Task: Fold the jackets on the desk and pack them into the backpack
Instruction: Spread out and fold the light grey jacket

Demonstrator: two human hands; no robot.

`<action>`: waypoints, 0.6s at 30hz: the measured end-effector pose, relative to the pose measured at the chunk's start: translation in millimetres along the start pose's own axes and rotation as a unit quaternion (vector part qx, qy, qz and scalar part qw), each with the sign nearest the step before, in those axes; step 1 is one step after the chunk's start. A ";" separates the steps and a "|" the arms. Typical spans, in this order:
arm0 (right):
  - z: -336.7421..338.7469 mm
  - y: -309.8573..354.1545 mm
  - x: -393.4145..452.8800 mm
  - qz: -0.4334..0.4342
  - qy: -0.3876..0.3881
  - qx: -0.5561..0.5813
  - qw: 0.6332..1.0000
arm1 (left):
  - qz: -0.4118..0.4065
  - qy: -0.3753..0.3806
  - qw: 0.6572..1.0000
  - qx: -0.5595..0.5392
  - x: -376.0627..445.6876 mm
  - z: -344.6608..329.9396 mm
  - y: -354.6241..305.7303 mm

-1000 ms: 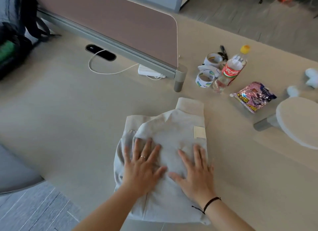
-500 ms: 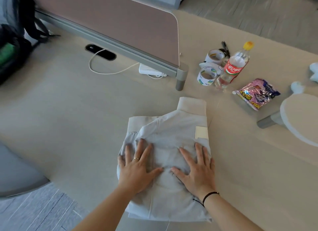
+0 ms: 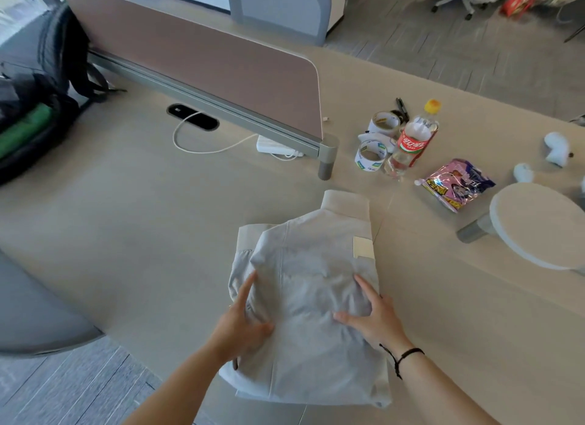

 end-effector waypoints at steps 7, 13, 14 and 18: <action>-8.3 5.4 -18.2 0.048 0.035 0.037 0.998 | -0.033 0.024 0.999 0.031 -19.3 -15.3 -11.3; -12.3 8.9 -54.0 0.103 0.006 0.015 0.995 | -0.044 -0.038 0.997 0.052 -65.7 -20.8 -16.4; -10.8 12.2 -62.0 0.116 0.000 0.016 0.993 | -0.047 -0.049 0.996 0.052 -75.0 -16.9 -18.2; -5.7 28.5 -96.8 0.161 -0.011 0.007 0.987 | -0.065 -0.088 0.994 0.027 -110.6 5.6 -12.1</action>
Point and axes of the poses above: each hand's wrist, its own x-axis towards the middle knuckle, its own z-axis out of the back of the hand, y = z × x, the point moved 5 cm from there along x, towards the middle knuckle, and after that the axes turned 4 degrees about -y, right-handed, at the moved point
